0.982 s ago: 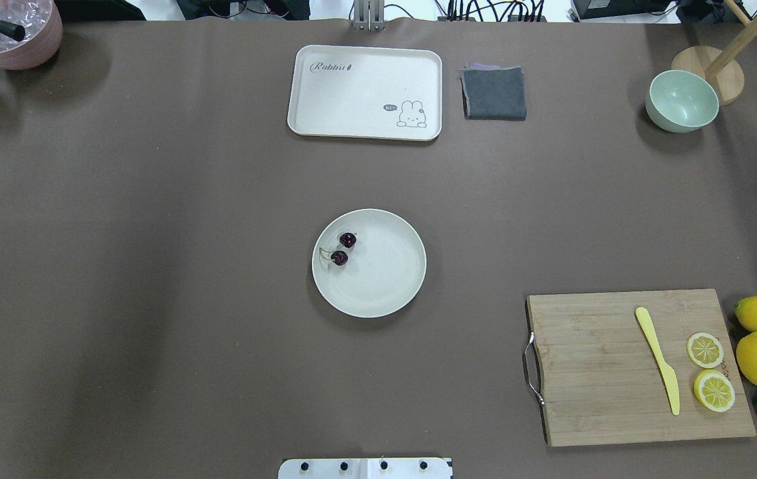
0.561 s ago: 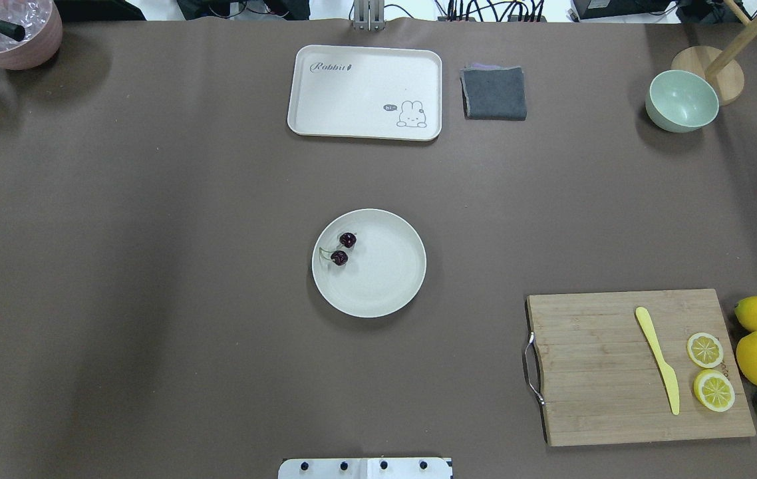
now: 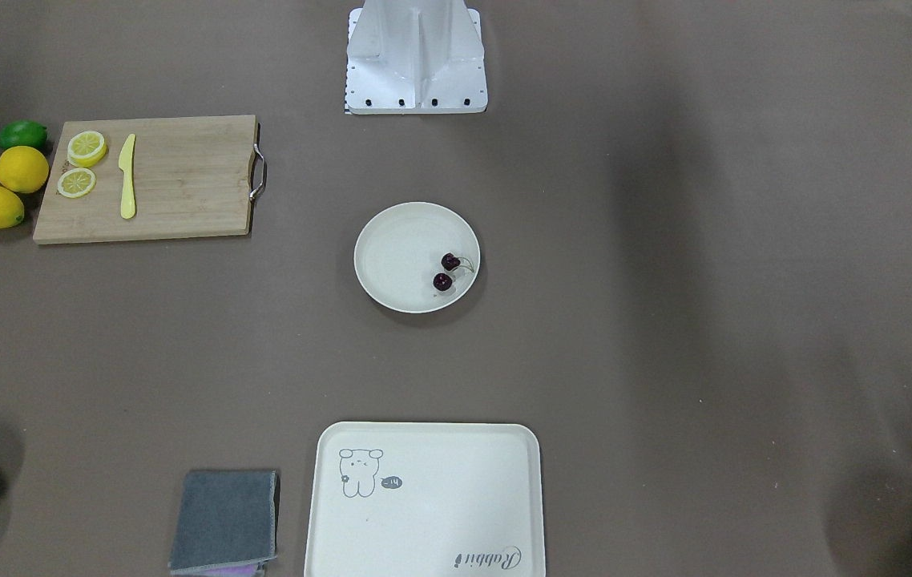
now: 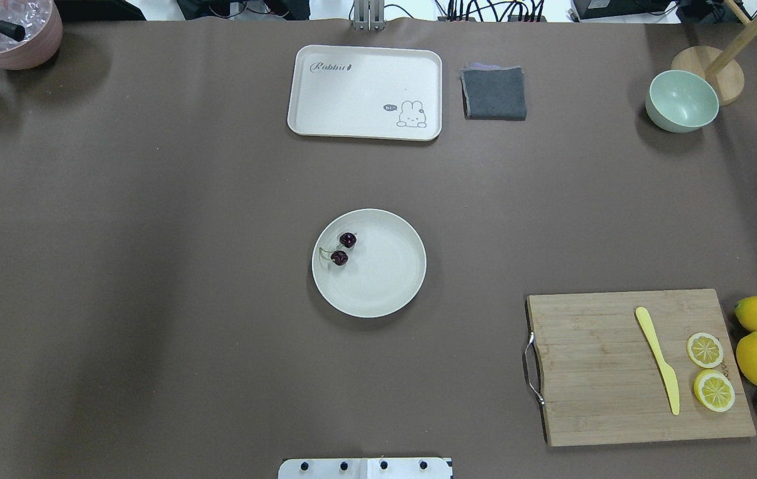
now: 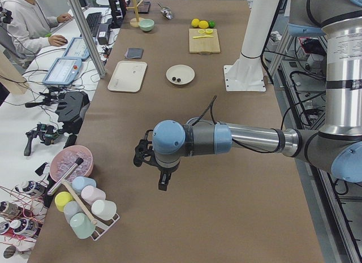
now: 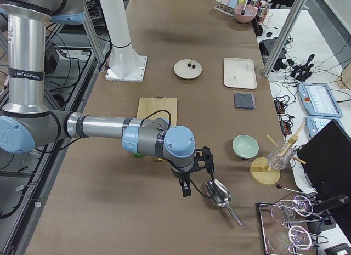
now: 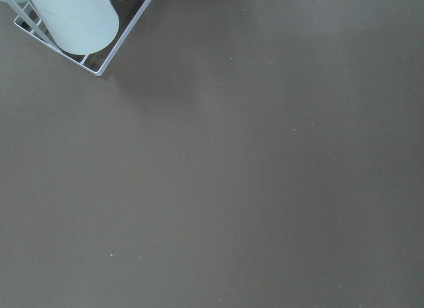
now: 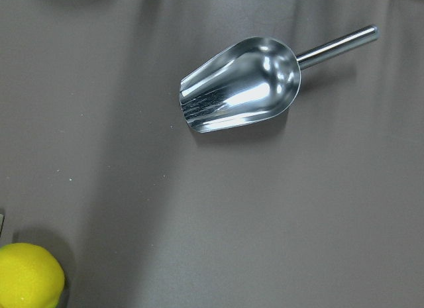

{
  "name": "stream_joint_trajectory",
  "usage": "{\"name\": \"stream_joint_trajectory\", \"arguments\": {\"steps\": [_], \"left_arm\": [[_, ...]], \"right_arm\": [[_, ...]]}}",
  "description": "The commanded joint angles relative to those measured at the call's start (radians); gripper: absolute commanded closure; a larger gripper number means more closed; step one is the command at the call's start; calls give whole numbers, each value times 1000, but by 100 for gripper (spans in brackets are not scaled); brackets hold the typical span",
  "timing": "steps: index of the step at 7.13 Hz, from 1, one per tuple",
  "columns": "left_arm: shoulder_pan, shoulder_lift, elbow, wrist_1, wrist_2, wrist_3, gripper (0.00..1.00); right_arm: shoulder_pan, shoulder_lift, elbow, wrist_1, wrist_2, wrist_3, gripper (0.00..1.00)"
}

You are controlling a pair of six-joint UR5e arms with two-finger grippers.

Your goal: Place red cherry on plate

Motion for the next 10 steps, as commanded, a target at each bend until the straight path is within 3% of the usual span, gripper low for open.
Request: {"name": "stream_joint_trajectory", "arguments": {"steps": [1,3,10], "left_arm": [[4,-4,1,0,21,0,2],[18,-20,2,3,58,0,2],[35,-20,5,3,57,-2,2]], "right_arm": [[0,-6,0,0,3,0,0],[2,-10,0,0,6,2,0],[17,-17,2,0,9,2,0]]}}
